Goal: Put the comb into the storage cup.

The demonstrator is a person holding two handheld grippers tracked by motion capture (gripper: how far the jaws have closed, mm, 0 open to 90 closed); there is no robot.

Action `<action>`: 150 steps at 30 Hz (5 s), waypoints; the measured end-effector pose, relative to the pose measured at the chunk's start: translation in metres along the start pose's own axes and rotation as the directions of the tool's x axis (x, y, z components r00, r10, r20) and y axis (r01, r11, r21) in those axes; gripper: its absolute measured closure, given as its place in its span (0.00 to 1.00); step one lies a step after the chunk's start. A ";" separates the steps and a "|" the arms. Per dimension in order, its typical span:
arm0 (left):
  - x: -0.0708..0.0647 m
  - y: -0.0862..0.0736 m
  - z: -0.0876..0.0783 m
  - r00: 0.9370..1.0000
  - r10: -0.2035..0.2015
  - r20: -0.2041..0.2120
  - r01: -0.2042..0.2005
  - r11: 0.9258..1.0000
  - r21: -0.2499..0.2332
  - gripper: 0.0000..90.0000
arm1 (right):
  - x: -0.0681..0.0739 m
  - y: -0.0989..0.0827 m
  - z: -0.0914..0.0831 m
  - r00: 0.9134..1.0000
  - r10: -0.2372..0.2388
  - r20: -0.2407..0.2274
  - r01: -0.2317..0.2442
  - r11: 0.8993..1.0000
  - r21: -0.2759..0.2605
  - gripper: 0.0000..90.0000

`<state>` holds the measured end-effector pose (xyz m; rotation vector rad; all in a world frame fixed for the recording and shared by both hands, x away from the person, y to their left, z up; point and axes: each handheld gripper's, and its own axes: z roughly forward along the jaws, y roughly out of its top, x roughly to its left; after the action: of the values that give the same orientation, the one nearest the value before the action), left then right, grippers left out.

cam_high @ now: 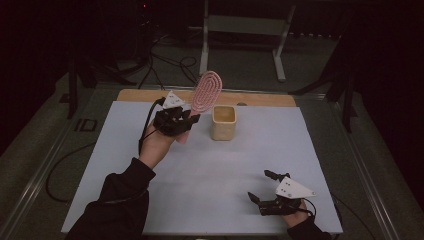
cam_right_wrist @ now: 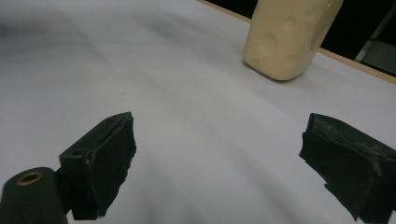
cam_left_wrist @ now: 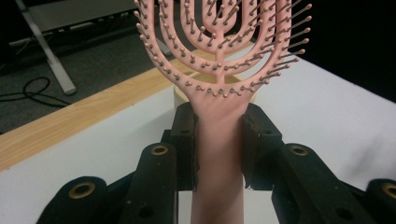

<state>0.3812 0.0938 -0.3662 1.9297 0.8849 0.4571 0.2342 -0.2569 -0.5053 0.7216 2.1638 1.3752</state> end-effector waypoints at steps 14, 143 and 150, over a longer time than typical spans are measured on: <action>-0.009 0.026 0.024 0.999 -0.025 0.027 0.027 0.996 -0.081 0.78 | -0.001 0.000 0.000 1.000 0.000 -0.004 0.000 1.000 0.000 0.10; 0.005 -0.011 0.149 0.995 0.006 0.095 0.017 0.971 -0.237 0.17 | -0.003 0.000 0.002 0.999 0.016 -0.039 -0.016 1.000 -0.016 0.10; 0.007 -0.007 0.144 0.995 0.029 0.098 -0.009 0.980 -0.199 0.01 | -0.002 0.001 0.002 0.999 0.016 -0.034 -0.017 1.000 -0.013 0.10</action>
<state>0.4731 0.0149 -0.4437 1.7635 0.7281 0.4380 0.2375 -0.2564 -0.5053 0.7174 2.1769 1.4187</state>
